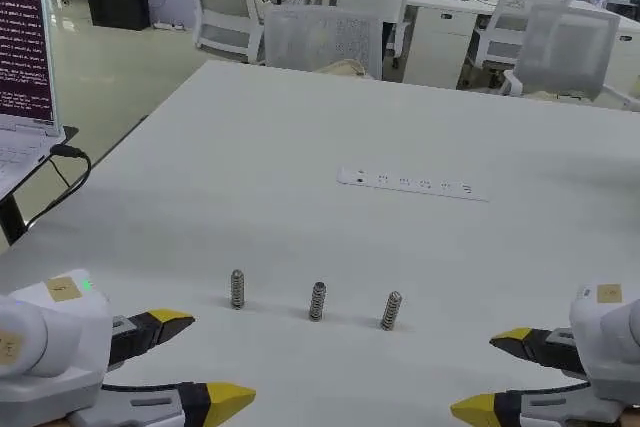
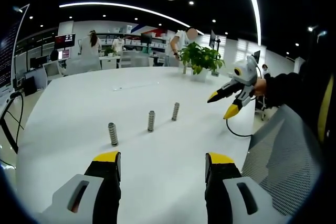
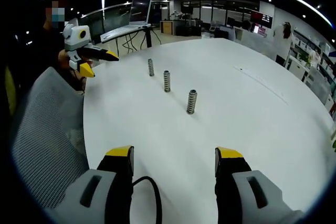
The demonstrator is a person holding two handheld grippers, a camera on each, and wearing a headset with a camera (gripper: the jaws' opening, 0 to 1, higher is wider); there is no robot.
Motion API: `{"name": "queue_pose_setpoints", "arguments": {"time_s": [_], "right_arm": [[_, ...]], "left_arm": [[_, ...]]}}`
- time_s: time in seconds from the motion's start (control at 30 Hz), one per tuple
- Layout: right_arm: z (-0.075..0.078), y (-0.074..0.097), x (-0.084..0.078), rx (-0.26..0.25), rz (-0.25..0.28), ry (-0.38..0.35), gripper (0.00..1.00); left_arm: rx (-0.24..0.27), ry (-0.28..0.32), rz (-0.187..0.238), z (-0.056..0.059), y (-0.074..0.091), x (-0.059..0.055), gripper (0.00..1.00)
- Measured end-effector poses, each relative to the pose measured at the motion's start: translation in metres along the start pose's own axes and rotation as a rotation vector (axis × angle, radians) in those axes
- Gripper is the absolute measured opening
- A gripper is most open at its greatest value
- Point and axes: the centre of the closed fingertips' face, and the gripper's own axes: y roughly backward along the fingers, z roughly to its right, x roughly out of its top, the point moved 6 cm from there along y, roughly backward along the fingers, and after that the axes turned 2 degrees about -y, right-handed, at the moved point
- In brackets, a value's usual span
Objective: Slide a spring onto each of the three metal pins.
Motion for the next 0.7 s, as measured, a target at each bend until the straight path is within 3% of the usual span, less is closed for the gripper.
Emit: {"name": "queue_pose_setpoints", "arguments": {"time_s": [0.53,0.7], "right_arm": [[0.0,0.051,-0.029,-0.074,-0.017,-0.023,0.62],[0.005,0.06,-0.029,-0.094,-0.012,-0.033,0.62]], "left_arm": [[-0.008,-0.004,0.009,0.004,0.005,-0.001,0.61],[-0.012,-0.003,0.007,0.006,0.005,-0.003,0.61]]}}
